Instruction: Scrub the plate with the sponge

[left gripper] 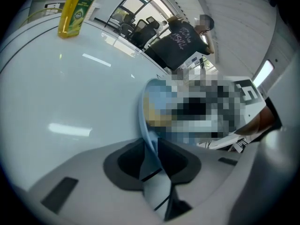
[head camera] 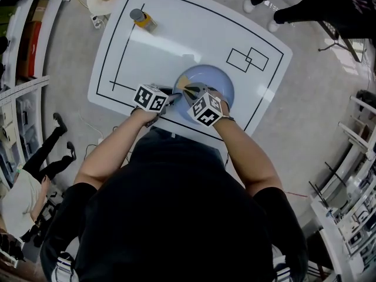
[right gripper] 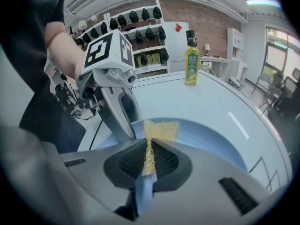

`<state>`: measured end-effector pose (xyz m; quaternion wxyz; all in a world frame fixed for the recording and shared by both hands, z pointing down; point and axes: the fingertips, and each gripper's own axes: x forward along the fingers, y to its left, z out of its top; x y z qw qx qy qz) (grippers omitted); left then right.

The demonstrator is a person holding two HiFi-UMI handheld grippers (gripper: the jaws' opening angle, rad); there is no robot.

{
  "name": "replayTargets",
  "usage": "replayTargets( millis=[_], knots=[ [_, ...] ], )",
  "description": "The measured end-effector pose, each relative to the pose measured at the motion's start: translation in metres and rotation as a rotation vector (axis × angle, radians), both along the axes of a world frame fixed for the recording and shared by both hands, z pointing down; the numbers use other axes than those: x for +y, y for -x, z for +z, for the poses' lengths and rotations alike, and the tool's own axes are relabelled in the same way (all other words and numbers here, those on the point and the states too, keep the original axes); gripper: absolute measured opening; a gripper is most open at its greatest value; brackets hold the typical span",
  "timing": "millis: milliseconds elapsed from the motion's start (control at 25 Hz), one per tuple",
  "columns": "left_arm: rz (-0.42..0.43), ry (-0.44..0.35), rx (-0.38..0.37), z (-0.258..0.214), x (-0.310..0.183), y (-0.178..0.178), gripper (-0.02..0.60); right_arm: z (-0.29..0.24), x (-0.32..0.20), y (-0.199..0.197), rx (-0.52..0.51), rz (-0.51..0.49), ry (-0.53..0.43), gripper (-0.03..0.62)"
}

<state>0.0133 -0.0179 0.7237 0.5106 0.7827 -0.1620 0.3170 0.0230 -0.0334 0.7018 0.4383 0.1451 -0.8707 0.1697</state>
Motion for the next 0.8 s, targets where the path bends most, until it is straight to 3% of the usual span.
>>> replayTargets(
  millis=[440,800],
  knots=[
    [-0.085,0.04,0.024,-0.001,-0.002,0.001,0.078,0.008,-0.031,-0.015,0.069,0.045,-0.023,0.026],
    [-0.233,0.041,0.045,-0.002,-0.04,0.008,0.063,0.011,-0.078,-0.019,0.116,0.065,-0.068,0.026]
  ],
)
